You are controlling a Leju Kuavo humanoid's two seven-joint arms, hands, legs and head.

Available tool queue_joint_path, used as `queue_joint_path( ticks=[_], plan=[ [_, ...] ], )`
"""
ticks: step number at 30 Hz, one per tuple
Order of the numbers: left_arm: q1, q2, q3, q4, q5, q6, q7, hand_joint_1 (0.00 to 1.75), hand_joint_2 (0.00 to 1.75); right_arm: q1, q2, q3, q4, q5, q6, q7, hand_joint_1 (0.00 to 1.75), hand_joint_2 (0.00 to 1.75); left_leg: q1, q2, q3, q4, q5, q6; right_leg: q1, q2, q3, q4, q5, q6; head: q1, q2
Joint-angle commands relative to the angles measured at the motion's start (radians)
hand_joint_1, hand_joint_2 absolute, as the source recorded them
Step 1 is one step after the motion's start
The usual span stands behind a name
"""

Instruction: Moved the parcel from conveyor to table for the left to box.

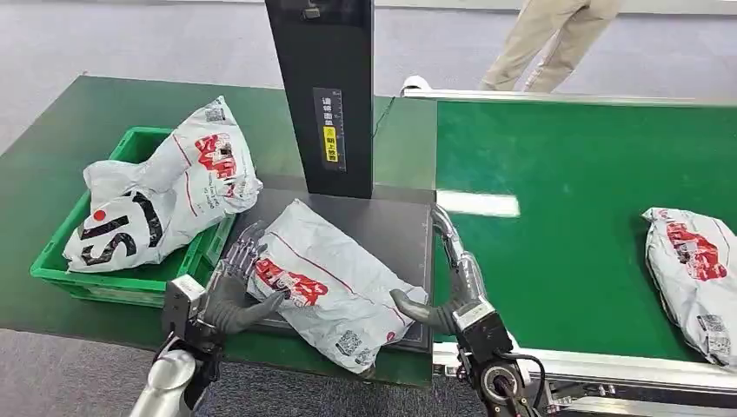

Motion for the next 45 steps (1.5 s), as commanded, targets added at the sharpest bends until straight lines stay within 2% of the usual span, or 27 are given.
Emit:
queue_joint_path(
  ticks=[1, 8, 13, 17, 20, 24, 27, 37, 45],
  plan=[
    [-0.014, 0.031, -0.054, 0.029, -0.043, -0.031, -0.020, 0.00, 1.75, -0.014, 0.009, -0.018, 0.027, -0.007, 0.010, 0.006, 0.00, 1.75, 0.000, -0.001, 0.001, -0.001, 0.000, 0.000, 0.000, 0.000, 0.001, 0.000, 0.000, 0.000, 0.000, 0.000],
    [-0.026, 0.066, -0.174, -0.004, -0.288, -0.001, -0.112, 0.00, 1.75, -0.023, 0.001, -0.021, 0.043, -0.003, 0.014, 0.016, 0.00, 1.75, 0.000, -0.001, 0.002, -0.001, 0.000, 0.000, 0.000, 0.000, 0.002, -0.001, 0.000, 0.000, 0.000, 0.000],
    [-0.033, 0.062, -0.184, -0.007, -0.314, 0.016, -0.113, 0.00, 1.75, -0.020, -0.002, -0.024, 0.037, -0.004, 0.016, 0.016, 0.00, 1.75, 0.000, -0.001, 0.001, -0.001, 0.000, 0.000, 0.000, 0.000, 0.001, 0.000, 0.000, 0.000, 0.000, 0.000],
    [-0.078, 0.088, -0.264, 0.001, -0.450, 0.069, -0.118, 0.00, 1.75, -0.020, -0.003, -0.036, 0.025, -0.006, 0.016, 0.018, 0.00, 1.75, 0.000, -0.003, 0.001, -0.001, 0.000, 0.000, 0.000, -0.001, 0.002, -0.001, 0.000, 0.000, 0.000, 0.000],
    [-0.136, 0.097, -0.335, 0.060, -0.515, 0.075, -0.079, 0.00, 1.75, -0.027, -0.005, -0.045, 0.026, -0.009, 0.017, 0.026, 0.00, 1.75, 0.000, -0.004, 0.001, -0.001, 0.001, 0.000, 0.000, -0.002, 0.002, 0.000, 0.000, 0.000, 0.000, 0.000],
    [-0.174, 0.091, -0.364, 0.129, -0.546, 0.125, -0.037, 0.00, 1.75, -0.029, -0.003, -0.058, 0.019, -0.010, 0.015, 0.037, 0.00, 1.75, -0.001, -0.002, 0.001, -0.001, 0.001, 0.000, -0.001, -0.001, 0.001, 0.000, 0.000, 0.000, 0.000, 0.000],
    [-0.181, 0.093, -0.388, 0.162, -0.596, 0.160, 0.007, 0.00, 1.75, 0.014, -0.001, -0.076, -0.024, 0.002, 0.014, 0.048, 0.00, 1.75, -0.001, -0.003, 0.002, -0.001, 0.001, 0.000, -0.001, -0.001, 0.002, -0.001, 0.000, 0.000, 0.000, 0.000],
    [-0.213, 0.076, -0.397, 0.280, -0.670, 0.137, 0.086, 0.00, 1.75, 0.017, 0.011, -0.085, -0.018, 0.024, 0.019, 0.053, 0.00, 1.75, 0.000, -0.002, 0.002, -0.001, 0.000, 0.000, 0.000, 0.000, 0.002, -0.001, 0.000, 0.000, 0.000, 0.000],
    [-0.194, 0.081, -0.395, 0.271, -0.680, 0.128, 0.101, 0.00, 1.75, 0.027, 0.012, -0.085, -0.034, 0.032, 0.025, 0.058, 0.00, 1.75, 0.000, -0.001, 0.004, -0.001, 0.000, 0.000, 0.000, 0.001, 0.004, -0.001, 0.000, 0.000, 0.000, 0.000]
  ],
)
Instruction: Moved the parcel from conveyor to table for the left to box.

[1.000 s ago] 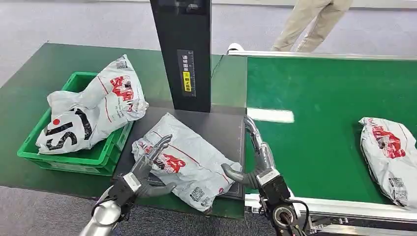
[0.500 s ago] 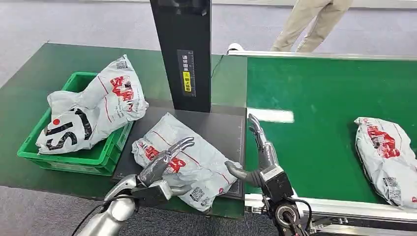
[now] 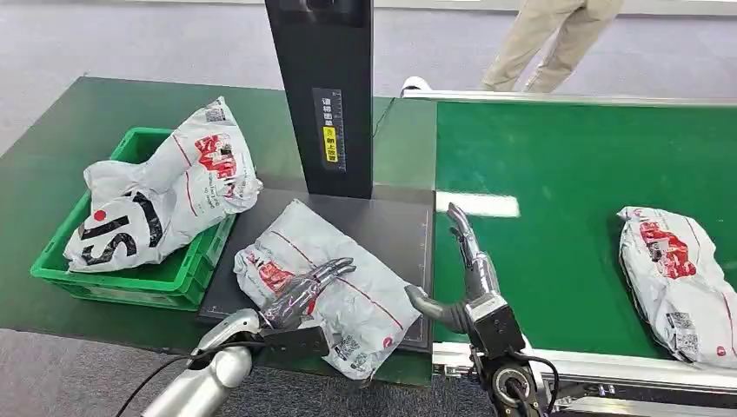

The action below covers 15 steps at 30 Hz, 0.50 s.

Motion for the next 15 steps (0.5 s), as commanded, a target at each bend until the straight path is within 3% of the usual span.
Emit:
queue_joint_path(
  ticks=[1, 6, 7, 8, 12, 15],
  plan=[
    [-0.021, 0.013, -0.043, 0.096, -0.009, -0.012, 0.015, 0.00, 1.75, -0.001, 0.007, -0.017, 0.002, 0.003, 0.006, 0.008, 0.00, 1.75, 0.000, 0.000, 0.001, -0.001, 0.000, 0.000, -0.001, 0.001, 0.001, -0.001, 0.000, 0.000, -0.001, 0.000],
    [-0.013, 0.010, -0.037, 0.086, -0.020, -0.016, 0.030, 0.03, 1.75, -0.005, 0.009, -0.018, 0.006, 0.004, 0.008, 0.010, 0.00, 1.75, -0.001, -0.001, 0.002, -0.002, 0.000, 0.000, -0.001, 0.001, 0.002, -0.001, 0.000, 0.000, 0.000, 0.000],
    [-0.006, 0.006, -0.030, 0.083, -0.027, -0.019, 0.036, 0.54, 1.75, -0.007, 0.009, -0.017, 0.008, 0.005, 0.008, 0.010, 0.00, 1.75, 0.000, 0.000, 0.002, -0.001, 0.000, 0.000, 0.000, 0.001, 0.002, -0.001, 0.000, 0.000, 0.000, 0.000],
    [-0.001, 0.002, -0.026, 0.083, -0.038, -0.022, 0.044, 1.31, 1.75, -0.008, 0.007, -0.015, 0.009, 0.005, 0.008, 0.010, 0.00, 1.75, 0.000, 0.000, 0.003, -0.002, 0.000, 0.000, -0.001, 0.002, 0.002, -0.001, 0.000, 0.000, 0.000, 0.000],
    [0.009, 0.007, -0.037, 0.079, -0.060, -0.028, 0.041, 1.71, 1.75, -0.004, 0.004, -0.010, 0.005, 0.005, 0.008, 0.010, 0.00, 1.75, -0.001, 0.000, 0.003, -0.002, 0.000, 0.000, -0.001, 0.002, 0.003, -0.001, 0.000, 0.000, 0.000, 0.000],
    [0.031, 0.013, -0.046, 0.043, -0.045, -0.046, 0.001, 1.75, 1.75, -0.001, 0.005, -0.008, -0.005, 0.003, 0.012, 0.014, 0.00, 1.75, -0.001, 0.001, 0.005, -0.002, 0.000, 0.000, -0.001, 0.002, 0.005, -0.002, 0.000, 0.000, 0.000, 0.000]
  ],
)
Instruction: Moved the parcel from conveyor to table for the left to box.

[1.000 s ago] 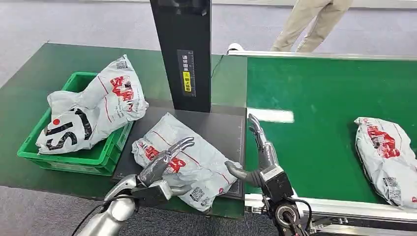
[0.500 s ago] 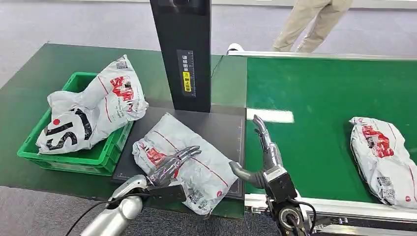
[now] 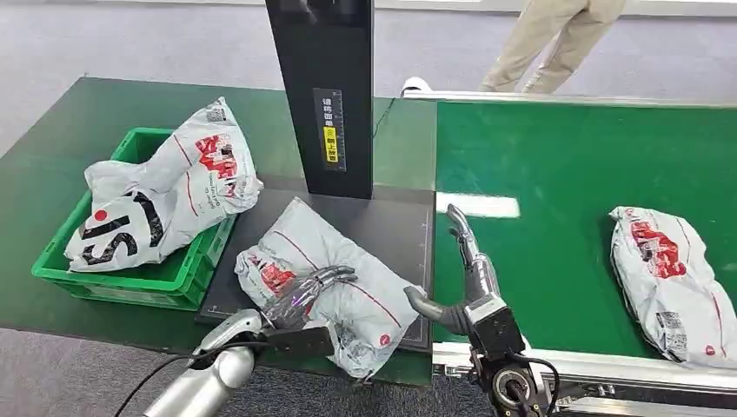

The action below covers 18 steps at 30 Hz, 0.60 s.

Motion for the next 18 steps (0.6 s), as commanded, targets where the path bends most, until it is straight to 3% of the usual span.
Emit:
queue_joint_path(
  ticks=[1, 14, 18],
  plan=[
    [0.040, 0.016, -0.038, 0.014, 0.001, -0.025, -0.049, 1.75, 1.75, -0.005, 0.003, -0.007, 0.000, -0.001, 0.011, 0.011, 0.00, 1.75, -0.001, 0.001, 0.003, -0.001, 0.000, 0.000, -0.001, 0.002, 0.002, -0.001, 0.000, 0.000, 0.000, 0.000],
    [0.063, 0.021, -0.003, -0.023, -0.023, 0.095, -0.083, 1.75, 1.75, 0.004, 0.003, -0.016, -0.007, -0.001, 0.015, 0.012, 0.00, 1.75, 0.000, 0.001, 0.003, -0.002, 0.000, 0.000, -0.001, 0.002, 0.003, -0.001, 0.000, 0.000, 0.000, 0.000],
    [0.081, 0.011, 0.030, -0.084, -0.068, 0.253, -0.118, 1.75, 1.75, 0.011, 0.004, -0.023, -0.009, 0.003, 0.017, 0.001, 0.00, 1.75, 0.000, 0.001, 0.003, -0.002, 0.000, 0.000, -0.001, 0.003, 0.002, -0.001, 0.000, 0.000, 0.000, 0.000]
  ],
)
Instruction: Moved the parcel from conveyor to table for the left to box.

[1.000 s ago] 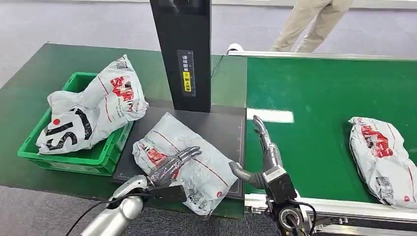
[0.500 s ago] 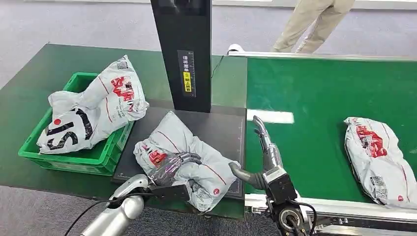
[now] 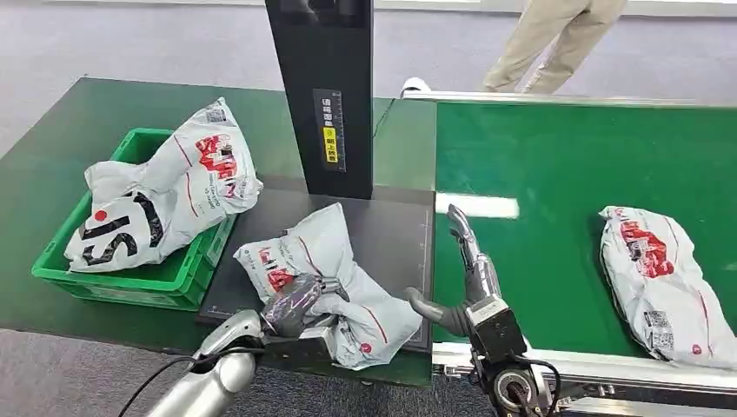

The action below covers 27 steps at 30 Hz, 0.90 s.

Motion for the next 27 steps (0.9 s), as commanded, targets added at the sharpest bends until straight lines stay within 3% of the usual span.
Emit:
queue_joint_path(
  ticks=[1, 24, 27],
  plan=[
    [0.053, 0.007, 0.035, -0.060, -0.070, 0.205, -0.033, 1.75, 1.75, -0.004, 0.005, -0.024, 0.010, 0.003, 0.006, -0.005, 0.00, 1.75, 0.000, 0.001, 0.001, -0.001, 0.000, 0.000, 0.000, 0.002, 0.000, -0.001, 0.000, 0.000, 0.000, 0.000],
    [0.052, 0.010, 0.035, -0.067, -0.068, 0.202, -0.034, 1.75, 1.75, -0.007, 0.006, -0.024, 0.011, 0.003, 0.007, -0.005, 0.00, 1.75, 0.000, 0.000, -0.002, 0.000, 0.000, 0.000, 0.000, 0.001, -0.002, -0.001, 0.000, 0.000, 0.000, 0.000],
    [0.052, 0.010, 0.038, -0.101, -0.184, 0.382, -0.030, 1.75, 1.75, -0.020, 0.009, -0.025, 0.021, 0.003, 0.008, -0.006, 0.00, 1.75, 0.000, 0.000, -0.002, 0.000, 0.000, 0.000, 0.000, 0.001, -0.002, 0.000, 0.000, 0.000, 0.000, 0.000]
  ],
)
